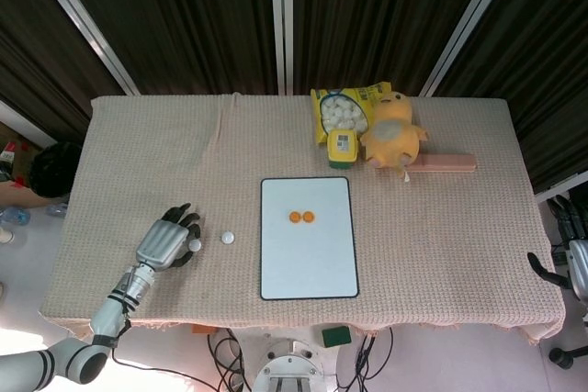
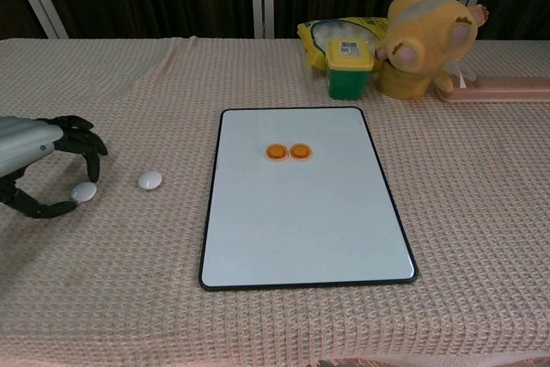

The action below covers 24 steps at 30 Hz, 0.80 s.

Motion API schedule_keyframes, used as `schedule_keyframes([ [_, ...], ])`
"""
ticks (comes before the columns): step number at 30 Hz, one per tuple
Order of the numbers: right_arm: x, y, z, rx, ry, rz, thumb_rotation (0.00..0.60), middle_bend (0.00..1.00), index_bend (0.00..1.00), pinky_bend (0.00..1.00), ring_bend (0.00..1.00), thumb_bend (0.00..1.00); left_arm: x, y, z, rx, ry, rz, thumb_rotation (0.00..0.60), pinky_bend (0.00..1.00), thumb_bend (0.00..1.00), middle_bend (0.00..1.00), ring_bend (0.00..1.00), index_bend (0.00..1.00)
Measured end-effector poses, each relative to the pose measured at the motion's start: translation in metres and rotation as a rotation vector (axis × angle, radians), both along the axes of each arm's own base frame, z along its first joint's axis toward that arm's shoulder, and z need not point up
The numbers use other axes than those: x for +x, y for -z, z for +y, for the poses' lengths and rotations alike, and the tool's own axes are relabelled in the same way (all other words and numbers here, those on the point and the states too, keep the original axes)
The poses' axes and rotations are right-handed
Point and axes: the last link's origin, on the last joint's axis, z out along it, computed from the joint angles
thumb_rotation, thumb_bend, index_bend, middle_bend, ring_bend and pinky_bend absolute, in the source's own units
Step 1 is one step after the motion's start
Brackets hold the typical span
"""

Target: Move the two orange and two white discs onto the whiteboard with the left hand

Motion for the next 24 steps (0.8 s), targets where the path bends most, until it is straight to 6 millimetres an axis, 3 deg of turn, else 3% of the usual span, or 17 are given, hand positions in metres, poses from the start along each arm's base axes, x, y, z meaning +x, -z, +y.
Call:
schedule_keyframes([
  [17, -0.001, 0.001, 0.001, 0.002, 0.006, 0.000, 0.600, 0.00, 0.00, 0.00, 0.00, 0.28, 0.004, -0.001, 0.001, -0.001, -0.004, -0.021, 0.600, 0.15, 0.29, 0.22, 0.06, 0.48],
  [24, -0.001, 0.002, 0.000, 0.006, 0.007, 0.000, 0.600, 0.00, 0.00, 0.00, 0.00, 0.28, 0.016, -0.003, 0.002, -0.011, 0.020, -0.037, 0.600, 0.15, 0.30, 0.23, 0.06, 0.49],
])
